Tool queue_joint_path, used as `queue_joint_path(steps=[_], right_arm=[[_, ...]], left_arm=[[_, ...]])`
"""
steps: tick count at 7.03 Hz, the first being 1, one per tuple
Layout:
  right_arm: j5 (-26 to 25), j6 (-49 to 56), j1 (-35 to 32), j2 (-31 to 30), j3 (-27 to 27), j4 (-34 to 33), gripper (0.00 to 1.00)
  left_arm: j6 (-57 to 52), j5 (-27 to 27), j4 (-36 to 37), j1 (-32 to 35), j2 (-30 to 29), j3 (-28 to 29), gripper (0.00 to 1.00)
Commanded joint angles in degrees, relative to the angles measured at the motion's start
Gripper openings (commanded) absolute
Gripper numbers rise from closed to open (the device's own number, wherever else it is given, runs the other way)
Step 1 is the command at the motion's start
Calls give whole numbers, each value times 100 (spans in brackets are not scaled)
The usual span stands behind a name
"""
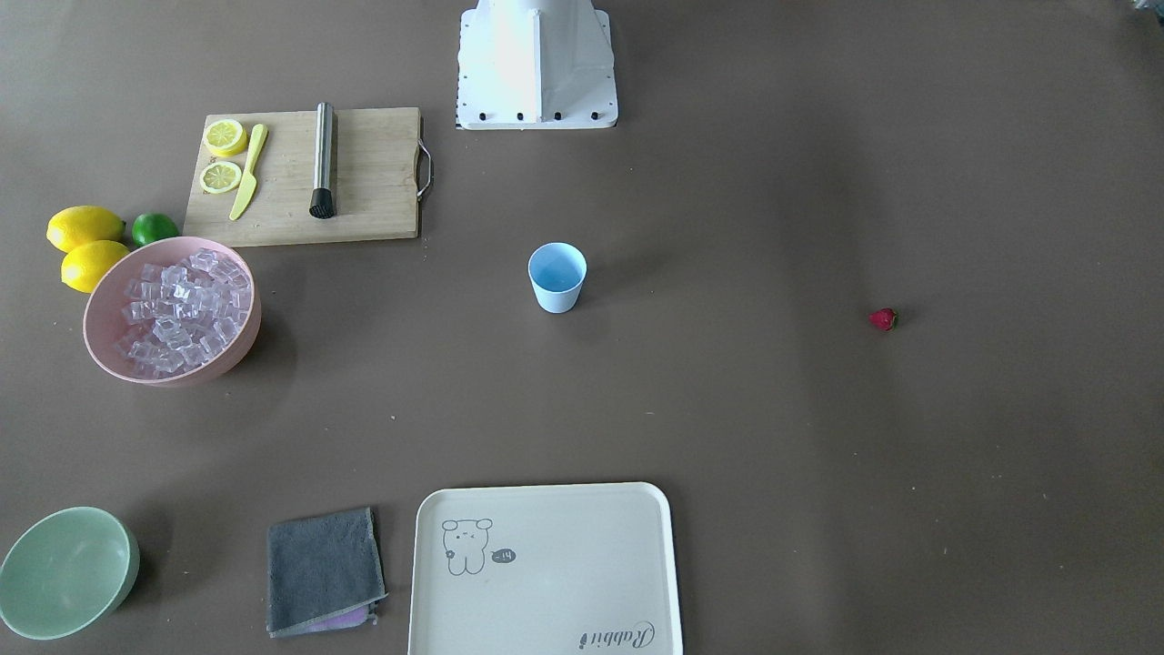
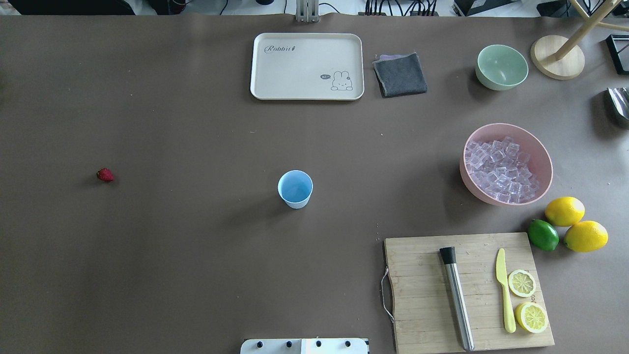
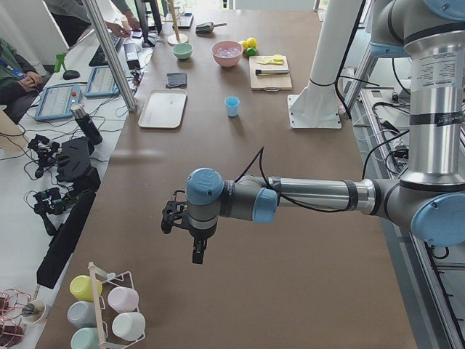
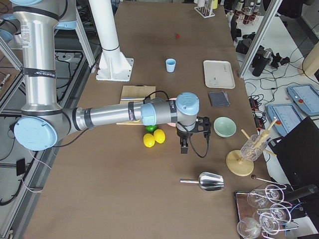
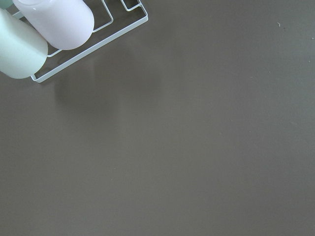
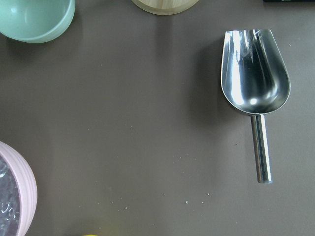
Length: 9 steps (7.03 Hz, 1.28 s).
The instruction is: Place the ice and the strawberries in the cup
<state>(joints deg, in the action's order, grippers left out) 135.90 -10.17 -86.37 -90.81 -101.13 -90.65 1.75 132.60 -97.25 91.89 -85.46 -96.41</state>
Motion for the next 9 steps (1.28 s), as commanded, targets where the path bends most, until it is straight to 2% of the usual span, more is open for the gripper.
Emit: queue_joint_path(steps=[1, 4, 9], right_arm=[[-20, -421, 24, 89, 5, 30, 100], [-38, -415, 86, 125, -38, 38, 100], [15, -424, 86, 231, -82, 30, 100]], left_arm=[[-25, -49, -22, -39, -110, 43, 98], [-26, -50, -57, -30, 161, 140, 98], [-17, -41, -66, 14, 162, 113, 98]])
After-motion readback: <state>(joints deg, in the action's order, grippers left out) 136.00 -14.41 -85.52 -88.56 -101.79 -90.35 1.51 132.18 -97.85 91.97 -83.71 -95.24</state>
